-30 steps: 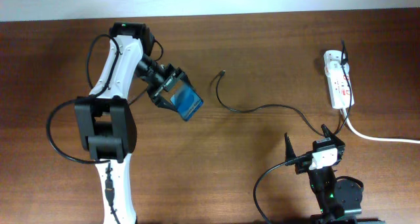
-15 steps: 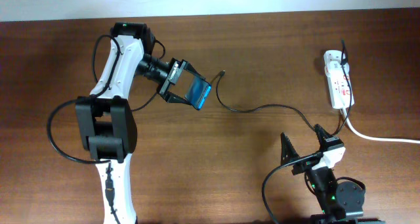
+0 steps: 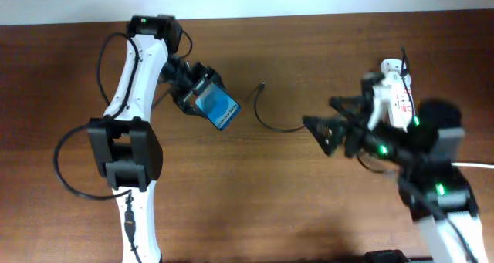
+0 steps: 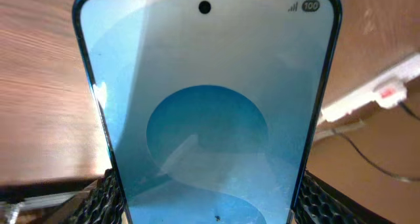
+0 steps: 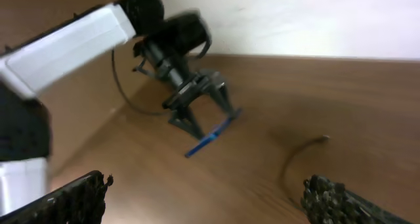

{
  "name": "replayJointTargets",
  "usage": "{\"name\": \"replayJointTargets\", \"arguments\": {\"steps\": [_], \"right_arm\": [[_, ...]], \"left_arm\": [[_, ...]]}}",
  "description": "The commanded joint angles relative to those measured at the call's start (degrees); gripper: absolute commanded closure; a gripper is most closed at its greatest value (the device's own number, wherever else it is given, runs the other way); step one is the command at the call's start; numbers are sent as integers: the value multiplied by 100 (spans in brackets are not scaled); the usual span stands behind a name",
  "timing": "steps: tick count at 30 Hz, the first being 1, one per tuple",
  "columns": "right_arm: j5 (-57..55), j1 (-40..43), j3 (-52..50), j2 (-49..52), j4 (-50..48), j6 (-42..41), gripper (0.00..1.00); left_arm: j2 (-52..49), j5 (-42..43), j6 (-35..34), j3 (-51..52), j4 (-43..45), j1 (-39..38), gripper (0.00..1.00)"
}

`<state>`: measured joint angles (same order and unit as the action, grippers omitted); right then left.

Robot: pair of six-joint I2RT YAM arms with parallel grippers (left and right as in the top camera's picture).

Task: Plug charger to phone and switch on socket
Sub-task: 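Raise the phone with the left gripper and bring the right gripper toward it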

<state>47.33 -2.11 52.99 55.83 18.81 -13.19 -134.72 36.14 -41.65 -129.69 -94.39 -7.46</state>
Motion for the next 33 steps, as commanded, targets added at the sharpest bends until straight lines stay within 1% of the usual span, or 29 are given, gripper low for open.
{"name": "replayJointTargets", "arguments": {"steps": [1,2,3,4,5,6,7,9,10,13,16,18,20,25,28,33], "right_arm": [[1292,26,136,898,-87,-105,2],[1495,26,133,1187,-87,-133,2],[1810,20,133,1541,-96,-376,2],[2009,20,133,1818,-214,-492,5],[2109,11,133,2083,-238,-492,13],[2033,-59,133,2334,-236,-494,14],[1626,-238,133,2481,-234,-549,14],[520,-654,133,2516,-240,-933,15],[-238,-962,133,2511,-293,-1327,19],[-1773,-1805,133,2518,-645,-2409,22],[-2614,-2378,133,2520,-975,-3042,28],[-2944,-2553,133,2522,-1095,-3239,31],[-3316,-2686,133,2522,-1161,-3495,37],[-3477,-2693,133,2531,-1357,-3720,44],[-3827,-2752,133,2605,-1342,-3939,44],[-3759,-2756,133,2855,-1482,-3985,53]], "left_arm": [[66,-798,-452,-750,-162,-168,100],[66,-892,-557,-866,-210,-197,100],[66,-898,-671,-918,-232,-219,100],[66,-894,-765,-918,-236,-227,100],[66,-898,-824,-918,-236,-236,100],[66,-898,-916,-918,-236,-254,100],[66,-898,-1040,-918,-234,-280,100],[66,-903,-1174,-918,-234,-323,100],[66,-905,-1279,-918,-229,-352,100],[66,-905,-1515,-918,-188,-507,100],[66,-896,-1602,-918,-192,-660,100],[66,-885,-1602,-918,-197,-734,100],[66,-688,-1622,-918,-216,-802,100],[66,-439,-1683,-918,-216,-929,100],[66,-376,-1902,-918,-140,-1043,100],[66,-334,-1919,-918,-39,-1167,100]]}}
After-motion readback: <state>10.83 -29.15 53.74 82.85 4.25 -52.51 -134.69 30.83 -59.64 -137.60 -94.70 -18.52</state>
